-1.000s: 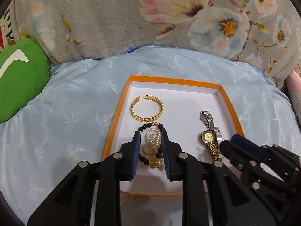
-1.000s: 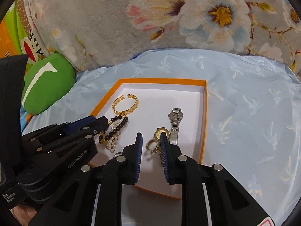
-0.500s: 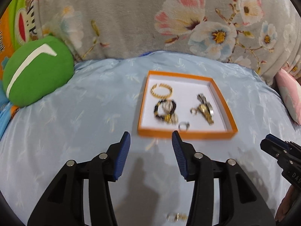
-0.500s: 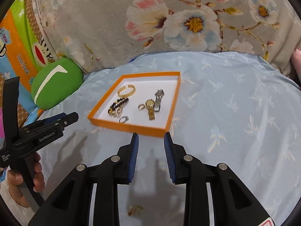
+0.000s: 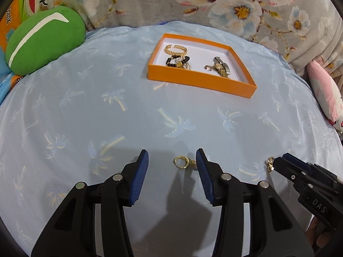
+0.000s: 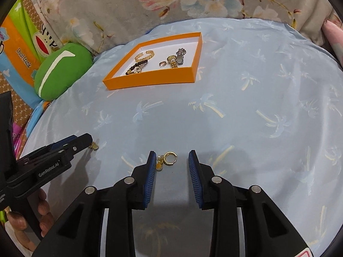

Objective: Organize jewelry
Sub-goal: 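Grasp a gold pendant earring with the right tool while the left tool grasps a small gold earring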

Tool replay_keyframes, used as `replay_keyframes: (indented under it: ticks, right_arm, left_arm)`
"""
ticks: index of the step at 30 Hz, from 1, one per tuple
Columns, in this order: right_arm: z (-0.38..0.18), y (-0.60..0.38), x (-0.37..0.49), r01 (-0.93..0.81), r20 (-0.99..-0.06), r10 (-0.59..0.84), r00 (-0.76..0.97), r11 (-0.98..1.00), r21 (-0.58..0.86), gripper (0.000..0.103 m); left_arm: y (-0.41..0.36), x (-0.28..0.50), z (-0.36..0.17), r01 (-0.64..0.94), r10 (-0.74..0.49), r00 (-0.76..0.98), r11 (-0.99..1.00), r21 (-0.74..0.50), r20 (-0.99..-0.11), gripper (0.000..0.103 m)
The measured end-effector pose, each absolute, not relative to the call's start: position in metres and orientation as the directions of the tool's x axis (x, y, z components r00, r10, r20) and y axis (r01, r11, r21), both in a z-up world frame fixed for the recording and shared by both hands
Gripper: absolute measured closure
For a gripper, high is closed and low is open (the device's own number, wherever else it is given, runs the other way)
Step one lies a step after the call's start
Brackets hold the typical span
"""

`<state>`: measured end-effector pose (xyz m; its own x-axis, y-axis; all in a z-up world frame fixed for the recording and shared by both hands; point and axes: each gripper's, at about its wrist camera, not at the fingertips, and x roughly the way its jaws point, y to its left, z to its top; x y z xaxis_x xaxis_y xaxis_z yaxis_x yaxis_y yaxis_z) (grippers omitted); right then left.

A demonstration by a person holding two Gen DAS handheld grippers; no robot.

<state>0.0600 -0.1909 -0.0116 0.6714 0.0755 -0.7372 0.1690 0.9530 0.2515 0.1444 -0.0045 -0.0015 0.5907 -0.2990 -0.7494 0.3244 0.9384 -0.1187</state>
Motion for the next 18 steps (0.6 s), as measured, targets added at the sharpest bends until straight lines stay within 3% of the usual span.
replay_keyframes:
  ticks: [7, 13, 18]
  right_arm:
    - [-0.010, -0.177, 0.070, 0.170, -0.757, 0.001, 0.654, 0.974, 0.148, 0.072]
    - [-0.010, -0.167, 0.072, 0.161, -0.766, -0.041, 0.642, 0.983, 0.082, 0.084]
    - [-0.010, -0.169, 0.072, 0.163, -0.765, -0.040, 0.643, 0.983, 0.086, 0.085]
  left_arm:
    - [-0.008, 0.144, -0.005, 0.320, -0.268, 0.600, 0.944, -0.081, -0.754, 0.059]
    - [-0.010, 0.143, -0.005, 0.322, -0.260, 0.603, 0.944, -0.068, -0.755, 0.059]
    - [-0.010, 0.143, -0.005, 0.322, -0.260, 0.603, 0.944, -0.069, -0.754, 0.059]
